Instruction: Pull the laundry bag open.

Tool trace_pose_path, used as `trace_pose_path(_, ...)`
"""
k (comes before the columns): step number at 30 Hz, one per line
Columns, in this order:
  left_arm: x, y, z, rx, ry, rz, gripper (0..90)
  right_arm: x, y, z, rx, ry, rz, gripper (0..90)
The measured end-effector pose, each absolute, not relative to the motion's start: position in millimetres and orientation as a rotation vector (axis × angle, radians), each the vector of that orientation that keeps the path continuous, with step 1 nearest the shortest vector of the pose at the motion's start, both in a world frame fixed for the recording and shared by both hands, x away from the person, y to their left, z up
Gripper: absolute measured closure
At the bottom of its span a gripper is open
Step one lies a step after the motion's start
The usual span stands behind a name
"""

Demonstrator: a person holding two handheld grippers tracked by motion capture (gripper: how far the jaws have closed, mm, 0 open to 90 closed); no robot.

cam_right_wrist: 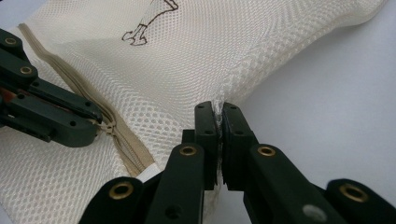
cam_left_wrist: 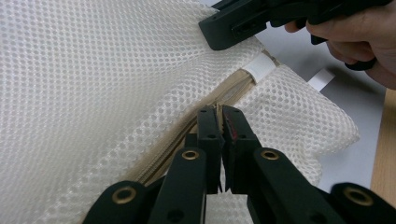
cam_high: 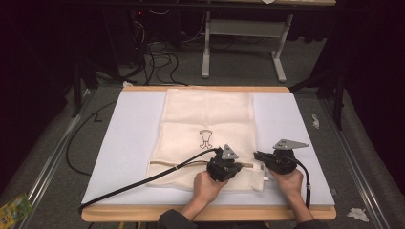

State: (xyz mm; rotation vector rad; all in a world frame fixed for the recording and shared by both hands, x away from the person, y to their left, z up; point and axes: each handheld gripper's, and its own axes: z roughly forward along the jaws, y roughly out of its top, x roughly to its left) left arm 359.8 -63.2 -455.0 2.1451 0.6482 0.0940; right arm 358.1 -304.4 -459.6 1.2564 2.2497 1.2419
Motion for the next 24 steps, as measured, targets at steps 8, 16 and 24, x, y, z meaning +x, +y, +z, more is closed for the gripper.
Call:
trace_pose_path(8,358,-57,-455,2.154,0.650,0.108,86.7,358,-304,-460,1.252,2.256,1.233,87.7)
trace_pose_path(16,358,-49,-452,2.157,0.654,0.127,86.8,360,-305,-460,1.264,2.254,1.225,87.7)
trace_pose_path(24,358,-47,-455,2.146,0.669,0.110,86.8,360,-305,-460,1.262,2.258,1.215,87.7)
